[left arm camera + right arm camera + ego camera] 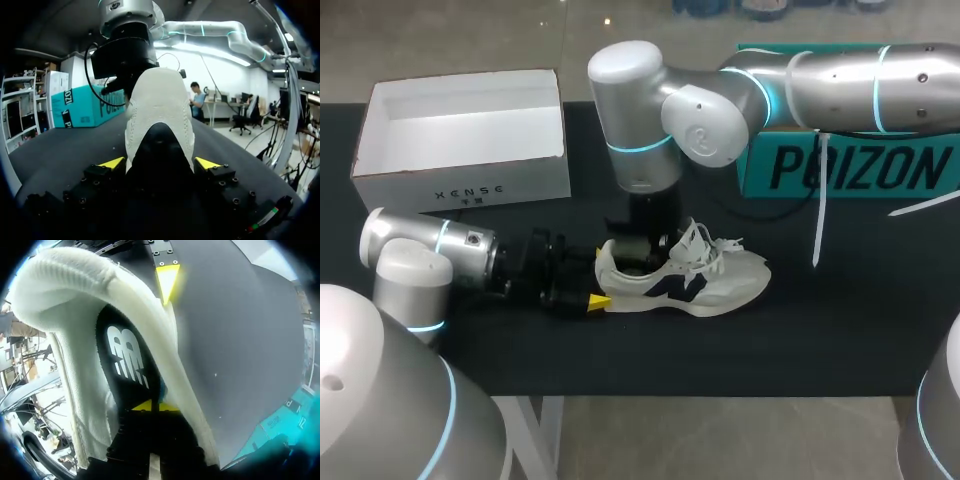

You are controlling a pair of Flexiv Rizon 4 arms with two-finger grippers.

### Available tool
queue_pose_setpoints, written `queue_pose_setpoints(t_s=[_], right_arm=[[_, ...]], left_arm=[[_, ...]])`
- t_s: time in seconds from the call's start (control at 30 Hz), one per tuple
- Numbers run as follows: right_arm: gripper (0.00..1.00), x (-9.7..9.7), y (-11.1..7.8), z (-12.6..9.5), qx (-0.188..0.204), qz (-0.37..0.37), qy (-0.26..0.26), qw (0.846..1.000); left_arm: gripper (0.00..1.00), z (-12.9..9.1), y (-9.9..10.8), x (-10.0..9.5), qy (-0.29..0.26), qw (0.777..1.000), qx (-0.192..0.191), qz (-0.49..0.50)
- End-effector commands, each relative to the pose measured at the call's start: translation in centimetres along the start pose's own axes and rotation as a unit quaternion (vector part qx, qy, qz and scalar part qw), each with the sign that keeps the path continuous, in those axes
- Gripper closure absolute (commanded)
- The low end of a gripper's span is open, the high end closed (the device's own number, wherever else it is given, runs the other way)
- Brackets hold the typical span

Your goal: Take the shoe out of the shoebox, open the shoe tongue, remove and reinsert the insole, then place the shoe into the shoebox

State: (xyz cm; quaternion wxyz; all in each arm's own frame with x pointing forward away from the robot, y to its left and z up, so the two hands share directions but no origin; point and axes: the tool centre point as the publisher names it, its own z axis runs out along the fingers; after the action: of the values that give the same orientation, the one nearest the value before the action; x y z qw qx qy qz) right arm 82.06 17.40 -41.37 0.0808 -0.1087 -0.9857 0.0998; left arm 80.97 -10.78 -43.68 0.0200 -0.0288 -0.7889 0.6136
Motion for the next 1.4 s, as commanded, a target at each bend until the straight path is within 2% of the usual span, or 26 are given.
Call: queue_pose_setpoints(t_s=[0.03,0.33,0.83,1.1,1.4], right_arm=[[1.0,0.7,-0.4,3.1,-0.004,-0.002,-0.001,1.0],[1.0,1.0,-0.9,1.1,-0.015,-0.001,-0.007,1.0],[1.0,1.7,-2.1,-3.8,-0.036,0.0,-0.026,0.999],[1.0,1.3,-2.0,-5.1,-0.035,0.006,-0.038,0.999],[1.0,0.2,-3.6,-6.0,-0.044,0.033,-0.043,0.998]], left_arm=[[1.0,0.2,0.4,-0.1,-0.002,1.0,0.0,0.0],[1.0,0.2,0.4,-0.1,-0.002,1.0,0.0,0.0],[1.0,0.2,0.4,-0.1,-0.002,1.0,0.0,0.0],[1.0,0.2,0.4,-0.1,-0.002,1.0,0.0,0.0],[1.0,0.2,0.4,-0.1,-0.002,1.0,0.0,0.0]])
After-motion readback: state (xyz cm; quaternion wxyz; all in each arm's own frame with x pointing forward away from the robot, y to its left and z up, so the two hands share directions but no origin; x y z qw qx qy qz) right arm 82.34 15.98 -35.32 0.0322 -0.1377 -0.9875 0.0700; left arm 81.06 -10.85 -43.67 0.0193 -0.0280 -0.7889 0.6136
